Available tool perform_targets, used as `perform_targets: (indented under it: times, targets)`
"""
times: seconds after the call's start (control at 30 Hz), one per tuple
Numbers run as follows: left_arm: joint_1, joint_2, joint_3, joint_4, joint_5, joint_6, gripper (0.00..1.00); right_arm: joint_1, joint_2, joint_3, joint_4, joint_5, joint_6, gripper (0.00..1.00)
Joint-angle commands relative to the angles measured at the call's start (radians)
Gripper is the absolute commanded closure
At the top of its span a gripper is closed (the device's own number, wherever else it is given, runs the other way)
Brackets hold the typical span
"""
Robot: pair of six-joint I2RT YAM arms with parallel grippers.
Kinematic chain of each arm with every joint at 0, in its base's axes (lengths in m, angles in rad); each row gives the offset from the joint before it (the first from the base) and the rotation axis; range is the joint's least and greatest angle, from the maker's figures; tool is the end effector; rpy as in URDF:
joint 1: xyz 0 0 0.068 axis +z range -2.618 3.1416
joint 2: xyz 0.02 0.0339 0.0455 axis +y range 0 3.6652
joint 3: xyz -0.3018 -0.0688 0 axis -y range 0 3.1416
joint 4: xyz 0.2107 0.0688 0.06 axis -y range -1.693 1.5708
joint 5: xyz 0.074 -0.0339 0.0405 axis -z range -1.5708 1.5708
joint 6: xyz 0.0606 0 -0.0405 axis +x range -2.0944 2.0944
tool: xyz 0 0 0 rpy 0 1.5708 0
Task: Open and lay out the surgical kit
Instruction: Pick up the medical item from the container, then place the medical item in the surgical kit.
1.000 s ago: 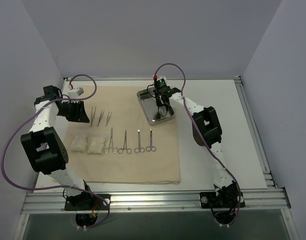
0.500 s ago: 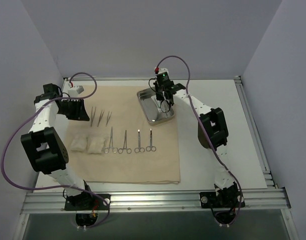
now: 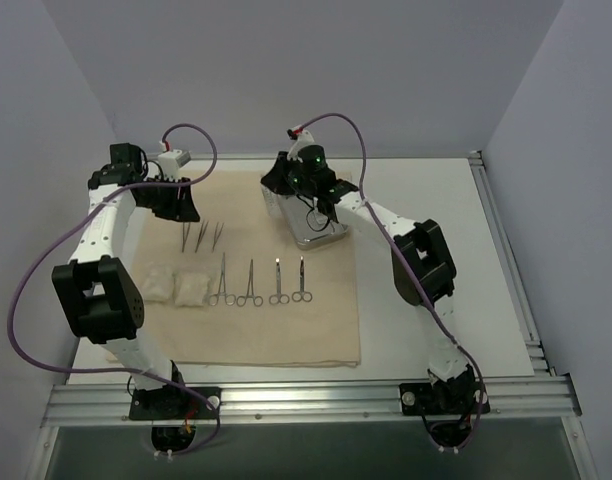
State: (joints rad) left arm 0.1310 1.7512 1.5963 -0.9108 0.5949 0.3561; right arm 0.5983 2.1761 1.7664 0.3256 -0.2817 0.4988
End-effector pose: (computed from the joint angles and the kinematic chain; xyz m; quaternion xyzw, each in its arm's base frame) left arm 0.3531 0.0123 0.3285 0.1767 0.9117 -0.2178 0.3003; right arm 0.4372 0.3184 0.3217 -0.1311 0.7233 0.4376 0.5179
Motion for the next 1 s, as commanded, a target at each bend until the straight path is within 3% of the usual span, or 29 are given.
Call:
perform_targets:
  times: [0.0,0.2,0.43,0.6,0.83,0.97]
  targets:
    - [0.012,0.014,0.031,0.026,-0.033,-0.046,0.49,0.027,0.08,0.064,0.125,-0.08,0.122,1.0]
    - [0.012,0.03,0.017,0.026,-0.049,-0.042,0.49,0.044,0.189,0.062,0.351,-0.154,0.325,1.0]
    - [0.012,0.031,0.002,0.027,-0.07,-0.039,0.49,0.129,0.177,0.137,0.032,0.206,0.135,1.0]
    - [0.012,0.03,0.001,0.032,-0.072,-0.037,0.49,0.182,0.191,0.174,-0.065,0.435,0.044,1.0]
    - [0.013,0.031,0.002,0.032,-0.069,-0.034,0.49,0.221,0.307,0.338,-0.198,0.588,0.027,1.0]
    - [0.013,0.025,-0.002,0.03,-0.069,-0.025,0.49,0.245,0.315,0.349,-0.183,0.693,0.02,1.0]
